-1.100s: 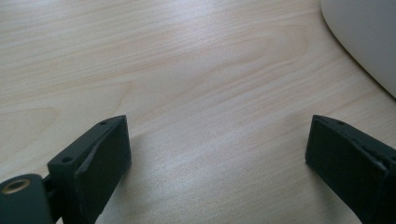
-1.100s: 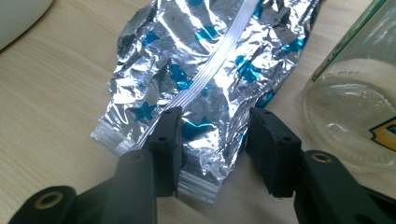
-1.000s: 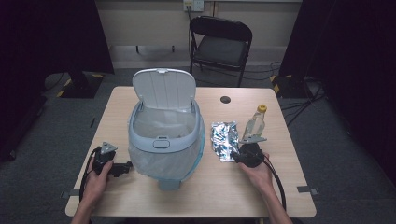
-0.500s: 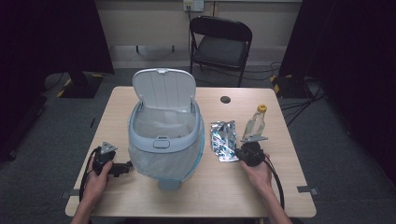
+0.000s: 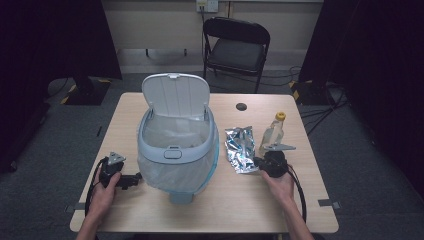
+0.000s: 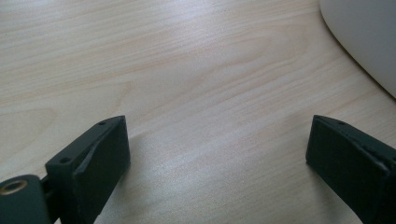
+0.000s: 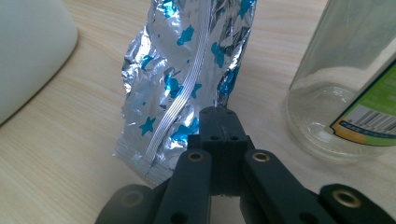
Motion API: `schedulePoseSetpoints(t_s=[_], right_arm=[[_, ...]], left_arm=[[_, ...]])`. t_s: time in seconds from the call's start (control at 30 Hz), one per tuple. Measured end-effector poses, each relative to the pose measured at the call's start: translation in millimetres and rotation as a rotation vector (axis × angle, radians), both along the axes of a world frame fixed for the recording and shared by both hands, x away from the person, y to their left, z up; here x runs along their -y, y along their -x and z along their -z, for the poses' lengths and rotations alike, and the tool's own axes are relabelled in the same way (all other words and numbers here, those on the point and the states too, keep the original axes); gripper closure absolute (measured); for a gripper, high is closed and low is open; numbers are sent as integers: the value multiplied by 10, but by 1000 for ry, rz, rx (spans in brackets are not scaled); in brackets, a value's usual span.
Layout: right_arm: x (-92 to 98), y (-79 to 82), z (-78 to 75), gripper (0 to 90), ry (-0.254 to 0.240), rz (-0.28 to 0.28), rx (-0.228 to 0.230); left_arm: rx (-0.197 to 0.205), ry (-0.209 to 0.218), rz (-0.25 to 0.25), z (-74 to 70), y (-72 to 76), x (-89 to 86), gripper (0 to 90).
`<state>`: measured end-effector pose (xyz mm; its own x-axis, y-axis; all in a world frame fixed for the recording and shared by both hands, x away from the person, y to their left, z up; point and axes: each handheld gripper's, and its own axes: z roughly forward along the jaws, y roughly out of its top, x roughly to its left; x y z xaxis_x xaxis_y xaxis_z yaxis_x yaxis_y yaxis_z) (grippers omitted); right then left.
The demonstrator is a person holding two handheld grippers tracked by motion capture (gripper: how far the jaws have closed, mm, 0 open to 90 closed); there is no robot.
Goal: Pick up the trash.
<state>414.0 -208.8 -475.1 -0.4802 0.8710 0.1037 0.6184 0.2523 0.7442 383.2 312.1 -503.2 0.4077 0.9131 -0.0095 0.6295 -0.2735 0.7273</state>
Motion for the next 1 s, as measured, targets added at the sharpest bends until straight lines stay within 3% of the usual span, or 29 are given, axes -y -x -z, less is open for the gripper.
schedulePoseSetpoints(t_s=[0.53,1.0], right_arm=[[115,171,-217,900,-81,-9,69],[208,326,-584,900,-163,-31,139]], left_arm=[[-1,-7,2,-3,-3,-2,54],[-2,-4,1,-2,-2,0,54]])
